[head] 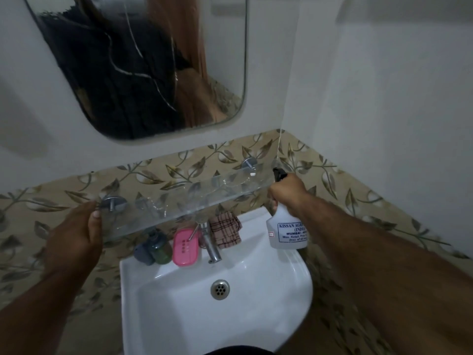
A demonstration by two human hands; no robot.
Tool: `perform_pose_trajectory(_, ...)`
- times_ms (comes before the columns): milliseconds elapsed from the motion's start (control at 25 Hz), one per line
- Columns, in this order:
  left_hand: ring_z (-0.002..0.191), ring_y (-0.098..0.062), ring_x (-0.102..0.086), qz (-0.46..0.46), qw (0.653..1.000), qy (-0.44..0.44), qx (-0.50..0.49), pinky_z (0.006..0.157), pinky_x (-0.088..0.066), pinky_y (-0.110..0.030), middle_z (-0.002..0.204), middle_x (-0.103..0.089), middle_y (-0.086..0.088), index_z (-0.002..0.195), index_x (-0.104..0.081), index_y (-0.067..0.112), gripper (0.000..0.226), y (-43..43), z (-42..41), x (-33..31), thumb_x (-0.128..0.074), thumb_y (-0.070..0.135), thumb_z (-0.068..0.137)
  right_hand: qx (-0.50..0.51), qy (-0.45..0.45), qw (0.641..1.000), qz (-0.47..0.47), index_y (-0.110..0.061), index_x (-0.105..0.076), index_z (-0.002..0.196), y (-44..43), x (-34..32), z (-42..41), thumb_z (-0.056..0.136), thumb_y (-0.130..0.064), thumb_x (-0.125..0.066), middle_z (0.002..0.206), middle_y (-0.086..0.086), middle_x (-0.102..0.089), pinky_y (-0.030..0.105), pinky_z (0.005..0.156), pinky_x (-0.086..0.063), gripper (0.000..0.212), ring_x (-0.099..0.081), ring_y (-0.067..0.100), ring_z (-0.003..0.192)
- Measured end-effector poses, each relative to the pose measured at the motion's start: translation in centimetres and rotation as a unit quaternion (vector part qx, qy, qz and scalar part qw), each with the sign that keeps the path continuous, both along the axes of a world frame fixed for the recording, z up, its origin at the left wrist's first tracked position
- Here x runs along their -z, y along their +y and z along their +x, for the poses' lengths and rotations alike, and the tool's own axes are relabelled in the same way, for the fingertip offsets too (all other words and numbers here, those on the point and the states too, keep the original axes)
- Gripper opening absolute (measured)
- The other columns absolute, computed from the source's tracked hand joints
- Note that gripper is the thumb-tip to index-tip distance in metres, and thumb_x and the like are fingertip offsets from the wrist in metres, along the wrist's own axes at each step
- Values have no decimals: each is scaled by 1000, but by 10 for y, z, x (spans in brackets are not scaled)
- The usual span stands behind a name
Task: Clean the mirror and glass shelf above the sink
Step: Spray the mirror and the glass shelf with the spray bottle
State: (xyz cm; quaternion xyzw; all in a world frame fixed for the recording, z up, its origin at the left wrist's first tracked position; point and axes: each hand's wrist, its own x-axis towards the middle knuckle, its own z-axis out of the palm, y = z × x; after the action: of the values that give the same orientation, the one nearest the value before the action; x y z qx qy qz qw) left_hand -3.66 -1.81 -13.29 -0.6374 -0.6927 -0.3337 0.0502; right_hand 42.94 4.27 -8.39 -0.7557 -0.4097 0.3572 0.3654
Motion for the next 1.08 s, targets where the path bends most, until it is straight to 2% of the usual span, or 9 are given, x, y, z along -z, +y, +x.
perform_pose_trajectory(120, 130, -44, -60, 4, 1000, 7, 0, 107, -48, -53, 140, -66, -20, 144, -61, 13, 62, -3, 9, -6, -25, 50, 109, 2, -2, 1000, -1, 9, -71, 114, 2, 4, 0, 87, 12, -63, 88, 24, -69, 33, 52, -55, 28, -62, 27, 52)
perform_pose_trajectory(280, 121, -44, -64, 12, 999, 35, 12, 98, -50, -52, 132, -69, -17, 137, -65, 18, 53, -6, 18, -17, -28, 44, 109, -3, -4, 1000, -4, 8, -70, 117, 3, 6, 0, 89, 12, -63, 98, 29, -72, 33, 53, -55, 29, -64, 28, 56)
perform_pose_trajectory(360, 120, -43, -64, 14, 998, 63, 26, 96, -50, -52, 130, -69, -17, 135, -65, 17, 51, -5, 20, -21, -28, 42, 109, -6, -7, 1000, -2, 7, -69, 114, 2, 5, -3, 89, 13, -62, 93, 25, -69, 34, 54, -56, 27, -63, 28, 55)
perform_pose_trajectory(480, 118, -41, -63, 1, 995, 94, 25, 92, -50, -52, 126, -69, -15, 132, -64, 18, 51, 2, 18, -21, -26, 43, 109, -19, -7, 1000, 3, 6, -71, 109, 3, 5, -13, 86, 12, -61, 87, 20, -66, 27, 46, -52, 26, -62, 29, 55)
perform_pose_trajectory(680, 118, -37, -62, -22, 992, 121, 34, 91, -50, -53, 124, -68, -11, 131, -63, 21, 57, 9, 15, -17, -19, 51, 109, -27, -7, 1000, 14, 1, -68, 87, 4, 4, -27, 85, 14, -60, 71, 14, -62, 35, 57, -54, 15, -59, 28, 53)
perform_pose_trajectory(760, 126, -38, -62, -27, 990, 129, 46, 97, -50, -54, 133, -69, -14, 136, -64, 17, 62, 14, 21, -16, -20, 52, 109, -26, -14, 999, 19, -3, -65, 79, 5, 4, -28, 84, 14, -60, 70, 13, -63, 37, 59, -55, 19, -59, 28, 53)
perform_pose_trajectory(880, 145, -36, -53, -48, 984, 153, 74, 113, -42, -53, 151, -61, -18, 150, -58, 11, 64, 21, 42, -15, -26, 49, 109, -23, -17, 999, 14, -1, -66, 82, 4, 5, -29, 84, 15, -60, 70, 13, -62, 35, 57, -54, 17, -59, 27, 51)
perform_pose_trajectory(960, 150, -32, -47, -56, 979, 168, 104, 116, -38, -51, 156, -57, -14, 154, -53, 13, 64, 26, 59, -17, -25, 50, 109, -26, -15, 999, 11, -1, -67, 86, 4, 5, -32, 85, 14, -60, 66, 12, -61, 33, 52, -51, 17, -58, 25, 48)
perform_pose_trajectory(1080, 150, -30, -48, -50, 971, 179, 151, 114, -38, -49, 156, -58, -11, 155, -52, 15, 65, 35, 83, -23, -24, 51, 109, -30, -22, 999, 14, -5, -65, 80, 3, 4, -34, 86, 14, -60, 66, 11, -61, 31, 48, -49, 20, -58, 24, 48)
